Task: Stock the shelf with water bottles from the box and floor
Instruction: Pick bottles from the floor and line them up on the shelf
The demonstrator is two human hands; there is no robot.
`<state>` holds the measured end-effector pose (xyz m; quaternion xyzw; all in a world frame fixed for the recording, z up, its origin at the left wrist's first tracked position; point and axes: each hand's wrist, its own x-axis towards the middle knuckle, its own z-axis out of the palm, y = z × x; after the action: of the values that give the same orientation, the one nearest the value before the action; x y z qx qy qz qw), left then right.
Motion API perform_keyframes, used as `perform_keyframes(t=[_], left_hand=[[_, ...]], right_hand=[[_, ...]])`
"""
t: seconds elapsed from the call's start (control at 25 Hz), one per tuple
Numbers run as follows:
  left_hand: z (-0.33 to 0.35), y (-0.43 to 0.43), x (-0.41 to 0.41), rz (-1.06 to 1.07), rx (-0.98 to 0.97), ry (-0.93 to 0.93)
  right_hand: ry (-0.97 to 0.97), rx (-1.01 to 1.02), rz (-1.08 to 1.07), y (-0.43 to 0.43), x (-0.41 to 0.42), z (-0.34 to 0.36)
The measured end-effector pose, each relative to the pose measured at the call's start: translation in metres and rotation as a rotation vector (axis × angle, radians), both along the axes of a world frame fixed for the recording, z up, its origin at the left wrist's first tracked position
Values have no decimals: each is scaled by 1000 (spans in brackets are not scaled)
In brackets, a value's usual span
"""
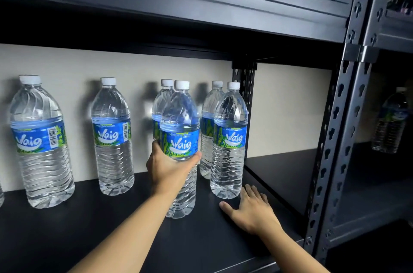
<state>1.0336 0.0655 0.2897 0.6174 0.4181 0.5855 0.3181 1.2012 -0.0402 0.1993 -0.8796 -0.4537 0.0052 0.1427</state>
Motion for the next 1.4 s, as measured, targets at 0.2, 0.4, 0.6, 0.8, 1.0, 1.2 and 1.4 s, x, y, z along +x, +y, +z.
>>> perform_keyframes(t=[0.2,0.4,0.6,0.8,1.0,1.2,1.4], left_hand=[[-6,9,-5,-51,-14,12],[-21,6,-10,-87,-2,51],[-57,15,-13,-123,-80,81],[-67,24,-17,-147,-155,77],[-82,33,-14,-177,-229,66],[-89,33,-15,-199,-215,91],[-87,27,-15,-136,-193,86]], right_hand=[[8,1,0,3,2,-2],[16,9,0,2,3,-3],[19,11,-2,3,4,-3],[9,4,-3,3,4,-3],[12,5,-3,3,4,-3],[4,11,-2,3,4,-3],[6,15,2,3,4,-3]])
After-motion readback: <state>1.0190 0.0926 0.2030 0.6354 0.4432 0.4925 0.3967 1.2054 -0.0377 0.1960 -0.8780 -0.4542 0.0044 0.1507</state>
